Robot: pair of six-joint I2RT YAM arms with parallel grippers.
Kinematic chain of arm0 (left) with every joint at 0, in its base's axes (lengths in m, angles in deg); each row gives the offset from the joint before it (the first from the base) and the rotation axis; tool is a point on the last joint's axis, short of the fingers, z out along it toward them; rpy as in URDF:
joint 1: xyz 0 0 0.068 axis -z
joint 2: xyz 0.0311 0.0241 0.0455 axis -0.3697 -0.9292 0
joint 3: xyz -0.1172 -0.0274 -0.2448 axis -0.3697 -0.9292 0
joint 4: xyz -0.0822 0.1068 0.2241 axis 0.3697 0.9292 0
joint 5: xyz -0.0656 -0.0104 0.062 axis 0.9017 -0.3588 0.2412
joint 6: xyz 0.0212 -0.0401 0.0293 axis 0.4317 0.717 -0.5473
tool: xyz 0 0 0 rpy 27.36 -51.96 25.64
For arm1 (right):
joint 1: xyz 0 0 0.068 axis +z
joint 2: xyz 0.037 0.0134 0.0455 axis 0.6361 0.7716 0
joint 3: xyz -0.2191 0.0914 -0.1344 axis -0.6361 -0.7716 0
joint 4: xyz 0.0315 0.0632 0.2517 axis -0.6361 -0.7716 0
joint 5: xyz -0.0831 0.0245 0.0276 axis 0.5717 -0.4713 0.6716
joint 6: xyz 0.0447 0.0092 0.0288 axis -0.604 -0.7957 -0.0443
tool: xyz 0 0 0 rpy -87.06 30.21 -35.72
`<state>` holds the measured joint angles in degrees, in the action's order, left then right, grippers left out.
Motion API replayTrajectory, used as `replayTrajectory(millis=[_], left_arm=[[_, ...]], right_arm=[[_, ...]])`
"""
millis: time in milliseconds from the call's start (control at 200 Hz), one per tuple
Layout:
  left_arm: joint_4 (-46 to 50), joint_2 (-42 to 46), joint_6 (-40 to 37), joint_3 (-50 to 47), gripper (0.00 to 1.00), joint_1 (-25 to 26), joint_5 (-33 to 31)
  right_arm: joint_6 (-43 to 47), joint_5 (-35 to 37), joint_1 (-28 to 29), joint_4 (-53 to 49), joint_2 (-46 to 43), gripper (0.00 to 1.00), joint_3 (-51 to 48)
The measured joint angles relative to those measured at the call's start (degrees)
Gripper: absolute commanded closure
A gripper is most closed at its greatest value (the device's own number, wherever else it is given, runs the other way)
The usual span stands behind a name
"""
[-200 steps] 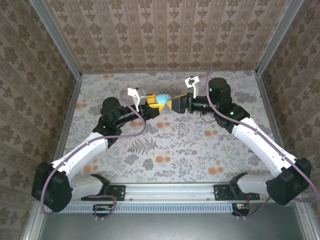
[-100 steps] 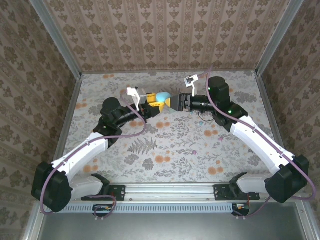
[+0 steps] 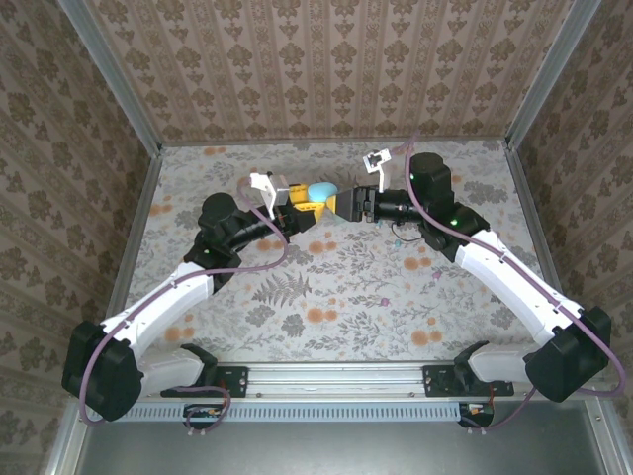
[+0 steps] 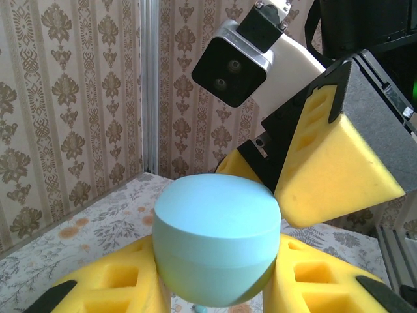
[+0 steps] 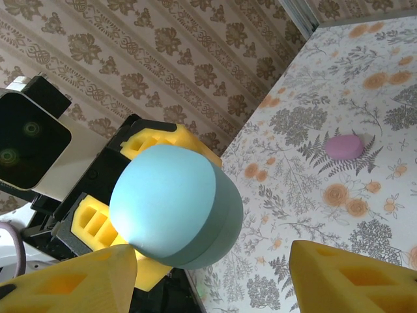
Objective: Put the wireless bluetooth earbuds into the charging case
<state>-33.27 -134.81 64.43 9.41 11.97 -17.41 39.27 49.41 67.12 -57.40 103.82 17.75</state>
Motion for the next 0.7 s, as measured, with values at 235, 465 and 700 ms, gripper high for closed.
replayTrajectory(millis=[235, 465, 700], left_arm=[[1.7, 0.0, 0.0, 0.0, 0.69, 0.1, 2.4], [1.6, 0.1, -0.1, 0.1, 0.68, 0.9, 4.4], [1.5, 0.2, -0.7, 0.1, 0.68, 1.2, 3.6]], right_arm=[[-0.1, 3.8, 0.0, 0.1, -0.2, 0.35, 2.3], [-0.2, 7.3, 0.0, 0.1, -0.2, 0.34, 3.0], [-1.5, 8.5, 0.0, -1.2, -0.5, 0.32, 3.7]])
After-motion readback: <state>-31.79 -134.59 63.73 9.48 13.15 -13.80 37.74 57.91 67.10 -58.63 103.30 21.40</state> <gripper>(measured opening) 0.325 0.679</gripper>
